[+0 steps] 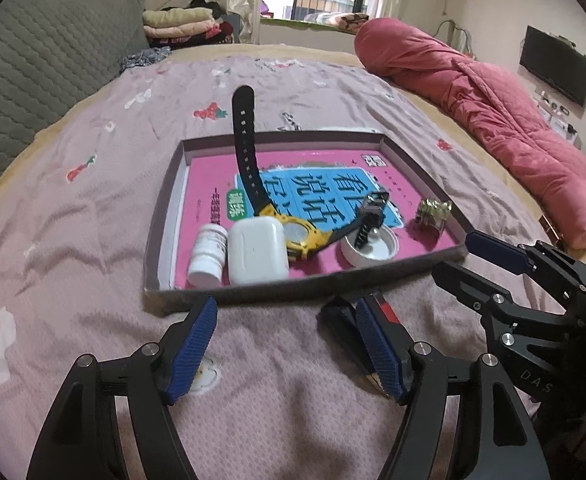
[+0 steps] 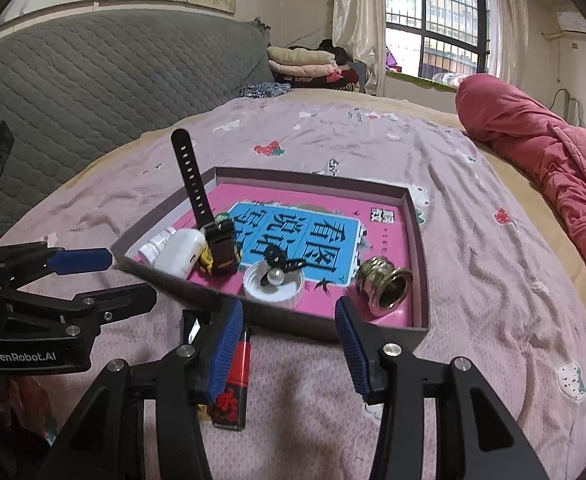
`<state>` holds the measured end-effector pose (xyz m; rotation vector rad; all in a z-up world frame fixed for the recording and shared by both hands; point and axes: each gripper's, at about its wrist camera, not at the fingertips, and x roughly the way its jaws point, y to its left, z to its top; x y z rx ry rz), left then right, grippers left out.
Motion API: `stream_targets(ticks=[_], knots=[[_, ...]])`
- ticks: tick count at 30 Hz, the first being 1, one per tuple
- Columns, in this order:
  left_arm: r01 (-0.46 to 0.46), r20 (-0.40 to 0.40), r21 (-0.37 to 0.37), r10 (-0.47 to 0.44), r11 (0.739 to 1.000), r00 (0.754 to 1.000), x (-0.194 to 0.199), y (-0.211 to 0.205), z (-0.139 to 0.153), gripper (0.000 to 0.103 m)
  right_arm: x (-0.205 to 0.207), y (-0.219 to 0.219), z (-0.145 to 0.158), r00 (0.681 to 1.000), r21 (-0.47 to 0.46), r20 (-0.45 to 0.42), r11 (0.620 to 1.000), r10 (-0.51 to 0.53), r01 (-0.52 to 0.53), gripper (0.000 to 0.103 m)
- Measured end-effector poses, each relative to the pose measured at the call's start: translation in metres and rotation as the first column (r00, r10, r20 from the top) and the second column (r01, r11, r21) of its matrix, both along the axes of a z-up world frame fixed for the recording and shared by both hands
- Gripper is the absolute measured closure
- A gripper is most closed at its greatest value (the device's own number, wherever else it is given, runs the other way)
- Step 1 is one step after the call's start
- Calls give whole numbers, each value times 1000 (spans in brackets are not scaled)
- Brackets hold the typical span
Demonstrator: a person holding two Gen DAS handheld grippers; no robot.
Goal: Organize rigid objects
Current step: 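Open both tools and withdraw them from the box toward the lighter, then grasp the black-and-gold box with left tool while right tool grasps the red lighter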
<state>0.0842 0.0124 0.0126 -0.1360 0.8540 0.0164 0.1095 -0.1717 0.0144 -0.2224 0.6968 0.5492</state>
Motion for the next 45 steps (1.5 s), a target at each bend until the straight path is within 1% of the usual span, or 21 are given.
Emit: stream_targets(ticks=[8, 14, 22, 28, 35, 40, 45], knots=[[12, -28, -14, -13, 1000, 1000, -9, -5, -3, 29, -14, -1, -5, 1000, -21, -19, 999, 25, -25, 54], [17, -43, -28, -18, 999, 999, -12, -6, -6, 29, -27, -3, -13, 998, -54, -41, 997, 53, -55, 54], [22, -74, -72, -28, 997, 997, -12, -13, -13, 29, -41, -5, -24, 995, -89, -70, 992, 78, -84, 54], [13, -112, -101, -24, 995, 993, -7, -17, -24, 29, -42, -6, -33, 991, -94, -105, 991, 88, -98, 54], [3, -137, -111, -18, 994, 990, -1, -22, -33, 29, -44, 2, -42, 984, -110, -135, 985, 115, -130, 54], [-13, -149, -122, -5, 992, 989, 6, -24, -38, 29, -46, 8, -51, 983, -133, -138, 981, 124, -143, 54], [-25, -163, -119, 5, 993, 987, 16, -30, -44, 29, -42, 9, -55, 986, -129, -135, 984, 103, -120, 54]])
